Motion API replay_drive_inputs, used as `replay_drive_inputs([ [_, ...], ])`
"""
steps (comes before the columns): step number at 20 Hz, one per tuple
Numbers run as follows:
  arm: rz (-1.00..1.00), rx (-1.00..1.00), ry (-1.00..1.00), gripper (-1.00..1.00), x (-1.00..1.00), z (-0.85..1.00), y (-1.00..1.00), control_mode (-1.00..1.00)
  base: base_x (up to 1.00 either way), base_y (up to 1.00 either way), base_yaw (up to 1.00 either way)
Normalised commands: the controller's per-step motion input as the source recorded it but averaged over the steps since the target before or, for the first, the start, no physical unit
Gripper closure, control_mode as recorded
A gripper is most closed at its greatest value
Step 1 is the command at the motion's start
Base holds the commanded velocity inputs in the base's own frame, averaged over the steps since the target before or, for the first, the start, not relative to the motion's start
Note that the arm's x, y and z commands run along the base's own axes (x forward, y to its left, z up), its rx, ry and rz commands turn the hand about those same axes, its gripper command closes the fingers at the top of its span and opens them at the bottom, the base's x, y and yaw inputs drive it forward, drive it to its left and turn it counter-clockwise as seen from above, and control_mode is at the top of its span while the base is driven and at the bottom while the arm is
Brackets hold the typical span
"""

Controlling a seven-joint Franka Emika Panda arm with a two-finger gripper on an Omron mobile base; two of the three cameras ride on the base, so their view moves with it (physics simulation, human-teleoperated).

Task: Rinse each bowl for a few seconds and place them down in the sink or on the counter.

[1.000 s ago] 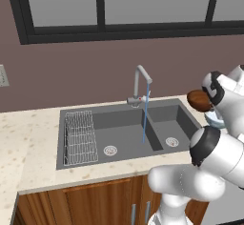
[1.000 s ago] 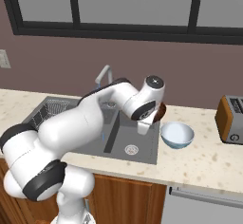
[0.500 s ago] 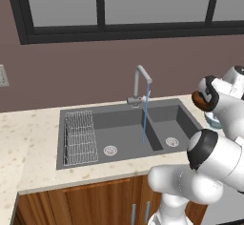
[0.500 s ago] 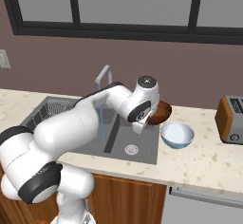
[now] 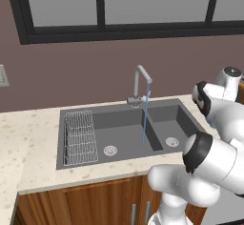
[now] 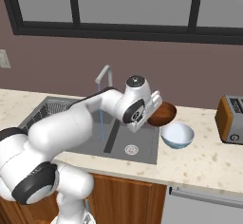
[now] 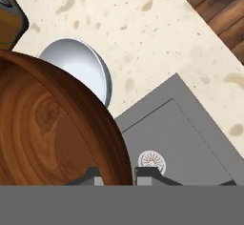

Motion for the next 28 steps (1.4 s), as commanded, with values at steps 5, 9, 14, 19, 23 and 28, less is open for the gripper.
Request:
replay_drive_inputs([
  [5, -0.25, -0.02, -0.02, 1.0, 0.0, 0.0, 0.0, -1.0, 0.0, 0.0, 0.0],
  [9, -0.24, -0.01, -0.03, 1.0, 0.0, 0.09, 0.01, -1.0, 0.0, 0.0, 0.0],
  [14, -0.21, 0.0, -0.06, 1.0, -0.06, 0.26, 0.01, -1.0, 0.0, 0.0, 0.0],
  [19, -0.19, 0.0, -0.04, 1.0, -0.14, 0.19, 0.0, -1.0, 0.0, 0.0, 0.0],
  [23, -0.12, 0.02, -0.02, 1.0, -0.37, 0.04, -0.07, -1.0, 0.0, 0.0, 0.0],
  [28, -0.11, 0.01, -0.04, 1.0, -0.44, -0.02, 0.04, -1.0, 0.0, 0.0, 0.0],
])
